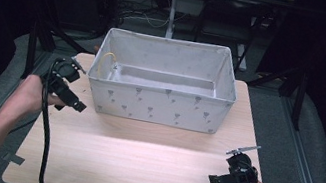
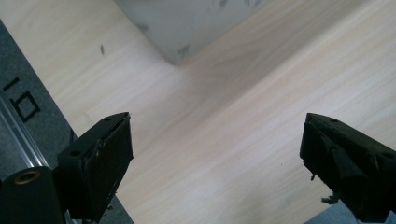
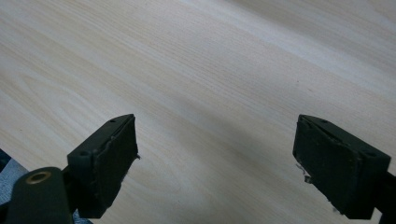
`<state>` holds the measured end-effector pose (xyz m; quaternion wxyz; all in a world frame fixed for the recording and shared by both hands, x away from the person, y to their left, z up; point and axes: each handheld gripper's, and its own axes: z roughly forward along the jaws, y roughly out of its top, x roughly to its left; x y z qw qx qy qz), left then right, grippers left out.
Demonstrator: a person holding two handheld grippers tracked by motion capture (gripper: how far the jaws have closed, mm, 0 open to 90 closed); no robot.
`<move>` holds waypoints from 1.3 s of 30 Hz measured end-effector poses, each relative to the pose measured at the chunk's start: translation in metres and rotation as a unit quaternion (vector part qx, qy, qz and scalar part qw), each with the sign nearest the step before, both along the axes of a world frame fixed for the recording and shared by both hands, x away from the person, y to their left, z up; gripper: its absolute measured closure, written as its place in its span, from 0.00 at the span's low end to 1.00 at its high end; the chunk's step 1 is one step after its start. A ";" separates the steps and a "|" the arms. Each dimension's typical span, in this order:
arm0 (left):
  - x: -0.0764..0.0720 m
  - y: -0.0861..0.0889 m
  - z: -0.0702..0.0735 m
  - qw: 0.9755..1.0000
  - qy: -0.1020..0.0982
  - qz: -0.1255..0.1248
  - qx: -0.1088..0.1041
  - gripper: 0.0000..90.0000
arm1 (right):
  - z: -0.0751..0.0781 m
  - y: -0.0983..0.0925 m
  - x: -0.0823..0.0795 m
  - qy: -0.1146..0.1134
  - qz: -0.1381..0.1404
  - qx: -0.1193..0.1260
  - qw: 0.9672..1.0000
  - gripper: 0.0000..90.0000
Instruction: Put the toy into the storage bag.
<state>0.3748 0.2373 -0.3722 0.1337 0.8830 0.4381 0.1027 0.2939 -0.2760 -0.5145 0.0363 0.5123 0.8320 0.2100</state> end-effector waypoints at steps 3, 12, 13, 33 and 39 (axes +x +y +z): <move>-0.010 0.006 -0.015 1.000 0.003 0.006 0.005 0.09 | -0.002 0.001 0.000 -0.003 -0.008 0.003 1.000 0.15; -0.035 0.025 -0.058 0.999 0.024 0.027 -0.006 0.06 | -0.001 0.001 0.000 0.002 -0.001 -0.001 1.000 0.15; -0.037 0.026 -0.062 0.999 0.024 0.030 -0.008 0.06 | -0.001 0.002 0.000 0.002 -0.002 -0.002 1.000 0.15; -0.061 0.039 -0.127 0.996 0.057 0.058 -0.021 0.02 | -0.003 0.003 0.000 0.008 0.007 -0.004 1.000 0.15; -0.064 0.043 -0.146 0.996 0.048 0.068 -0.020 0.01 | -0.004 0.004 0.000 0.013 0.008 -0.009 1.000 0.15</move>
